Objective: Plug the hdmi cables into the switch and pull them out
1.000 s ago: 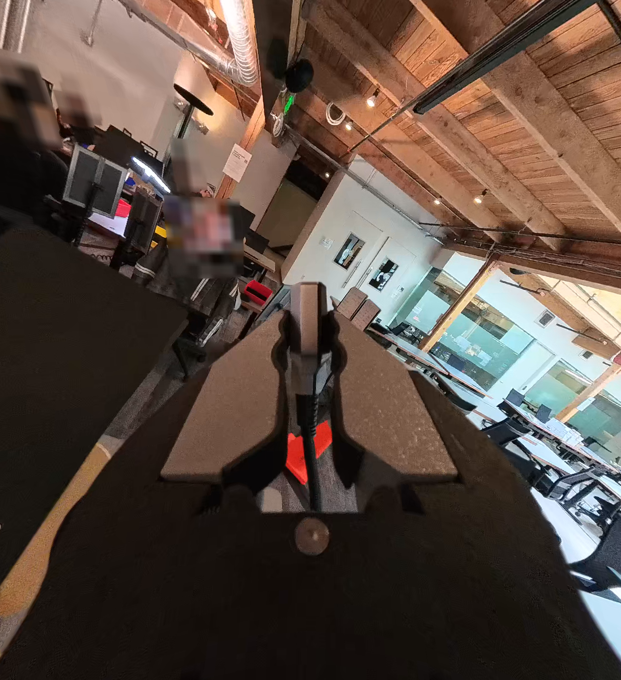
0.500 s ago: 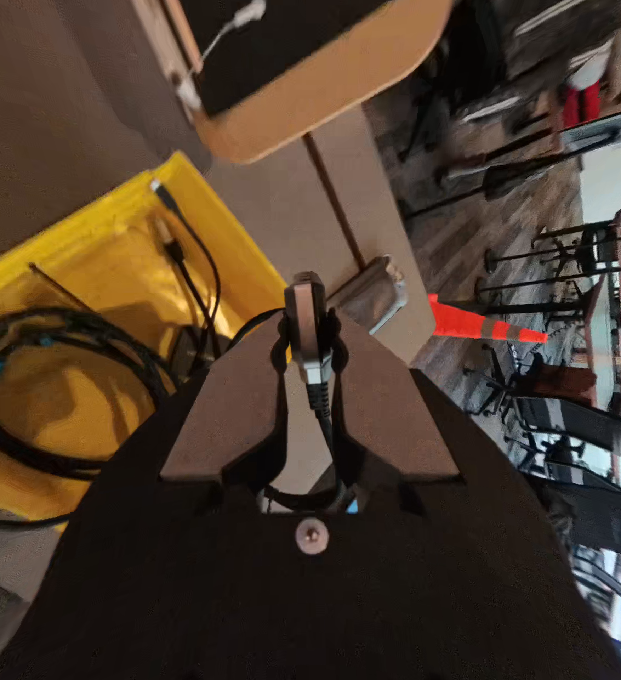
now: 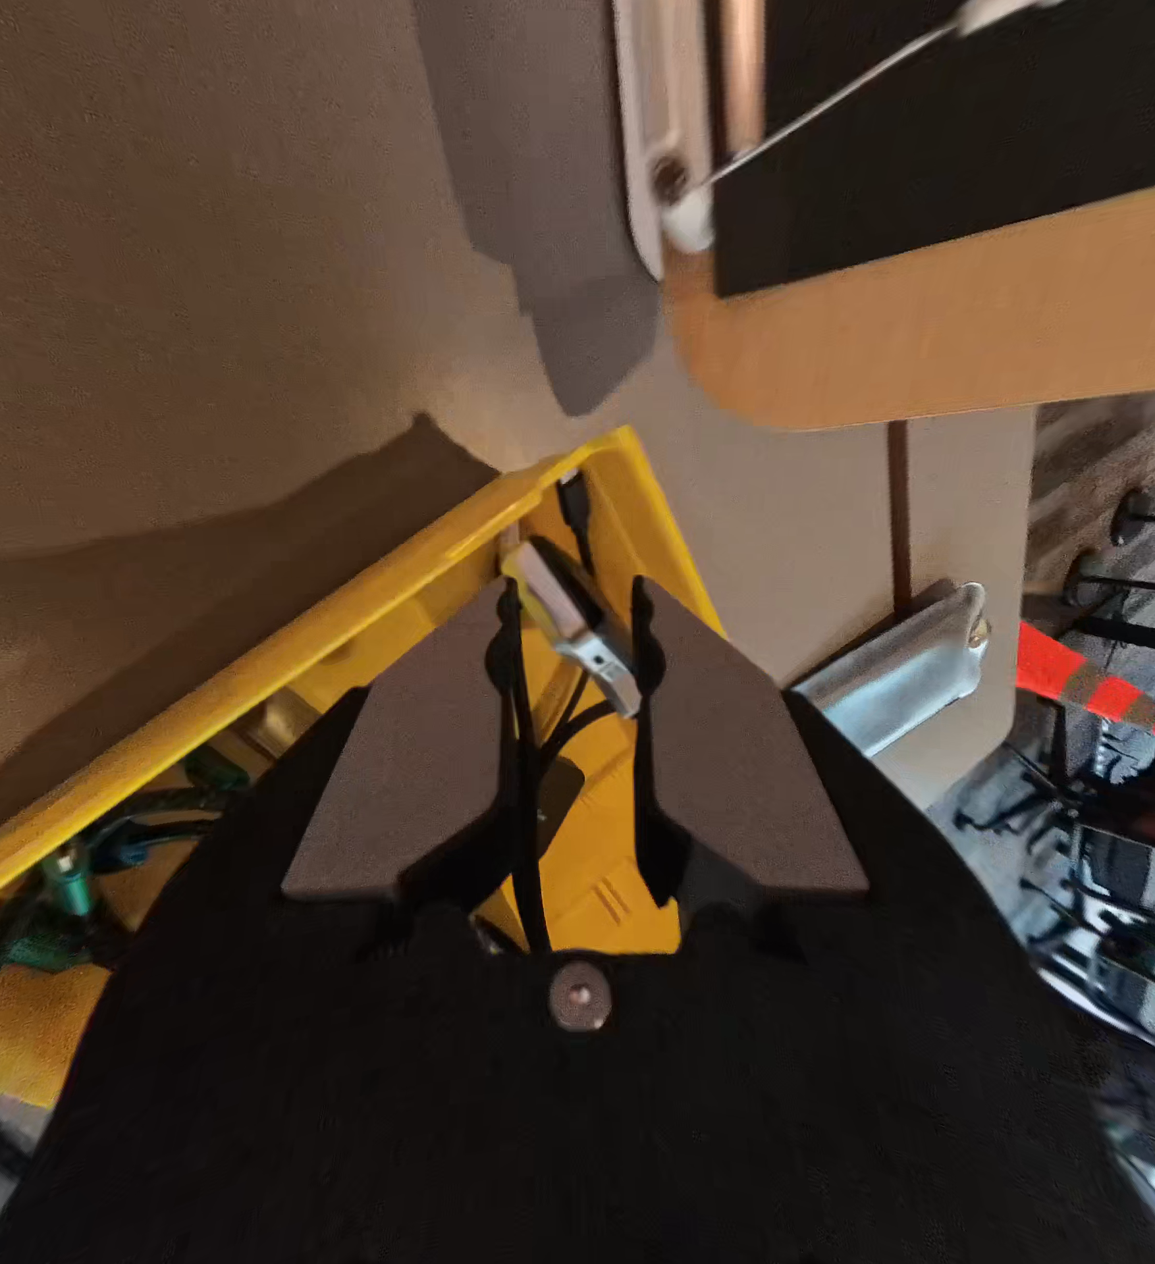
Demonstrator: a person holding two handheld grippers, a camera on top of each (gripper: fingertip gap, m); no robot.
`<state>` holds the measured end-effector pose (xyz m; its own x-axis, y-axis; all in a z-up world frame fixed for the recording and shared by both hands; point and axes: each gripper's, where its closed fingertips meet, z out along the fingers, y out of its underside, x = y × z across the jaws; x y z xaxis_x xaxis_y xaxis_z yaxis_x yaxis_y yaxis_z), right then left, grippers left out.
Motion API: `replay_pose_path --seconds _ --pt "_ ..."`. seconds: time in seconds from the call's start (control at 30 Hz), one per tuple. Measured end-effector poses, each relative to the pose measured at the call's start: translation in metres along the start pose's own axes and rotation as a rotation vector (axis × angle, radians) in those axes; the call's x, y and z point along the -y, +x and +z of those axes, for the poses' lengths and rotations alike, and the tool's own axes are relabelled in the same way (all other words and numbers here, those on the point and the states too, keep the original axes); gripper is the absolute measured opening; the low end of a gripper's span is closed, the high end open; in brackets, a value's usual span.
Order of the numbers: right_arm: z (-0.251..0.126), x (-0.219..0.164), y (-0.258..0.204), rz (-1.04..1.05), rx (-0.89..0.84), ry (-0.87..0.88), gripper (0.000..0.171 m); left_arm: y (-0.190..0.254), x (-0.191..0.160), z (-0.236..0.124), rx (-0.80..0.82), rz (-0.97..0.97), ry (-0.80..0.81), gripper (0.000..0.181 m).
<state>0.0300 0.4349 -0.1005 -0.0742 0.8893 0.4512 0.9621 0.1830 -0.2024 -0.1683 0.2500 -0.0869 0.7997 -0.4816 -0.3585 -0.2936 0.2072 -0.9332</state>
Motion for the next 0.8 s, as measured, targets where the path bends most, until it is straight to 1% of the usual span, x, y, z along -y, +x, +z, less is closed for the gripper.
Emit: replay_pose_path --seconds 0.1,0.17,0.27,0.37,0.43,0.5,0.57,0.6,0.63,0.7,0.73,0.8 --pt "-0.062 0.022 0.019 0.127 0.009 0.256 0.042 0.002 0.001 0.001 -0.011 0.003 0.001 0.009" --pt "-0.102 0.028 0.024 0.243 0.07 0.41 0.057 0.003 0.001 0.002 -0.015 0.0 0.001 0.01" --pt "-0.136 0.012 0.032 0.436 0.062 0.482 0.061 0.003 0.0 0.002 -0.016 -0.015 -0.009 0.015" --pt "-0.157 -0.008 0.012 0.536 -0.001 0.567 0.065 0.003 -0.003 0.0 -0.009 -0.012 -0.036 0.024" --pt "-0.159 -0.021 -0.017 0.566 -0.039 0.61 0.069 0.006 -0.007 0.0 0.017 0.003 -0.071 0.029" --pt "-0.151 -0.034 -0.056 0.587 -0.036 0.611 0.072 0.016 -0.008 -0.005 0.061 -0.033 -0.128 0.042" --pt "-0.137 -0.048 -0.096 0.604 -0.021 0.575 0.082 0.034 -0.003 -0.02 0.102 -0.024 -0.234 0.045" --pt "-0.129 -0.055 -0.114 0.61 -0.016 0.552 0.085 0.047 0.001 -0.029 0.106 -0.034 -0.279 0.051" --pt "-0.123 -0.06 -0.129 0.617 -0.019 0.542 0.085 0.061 0.005 -0.04 0.095 -0.053 -0.327 0.059" --pt "-0.112 -0.064 -0.151 0.641 -0.038 0.544 0.087 0.077 0.012 -0.07 0.12 -0.065 -0.408 0.059" --pt "-0.108 -0.064 -0.161 0.645 -0.038 0.551 0.091 0.077 0.014 -0.088 0.157 -0.05 -0.441 0.06" --pt "-0.101 -0.059 -0.172 0.651 -0.05 0.584 0.093 0.062 0.017 -0.132 0.278 -0.026 -0.51 0.064"
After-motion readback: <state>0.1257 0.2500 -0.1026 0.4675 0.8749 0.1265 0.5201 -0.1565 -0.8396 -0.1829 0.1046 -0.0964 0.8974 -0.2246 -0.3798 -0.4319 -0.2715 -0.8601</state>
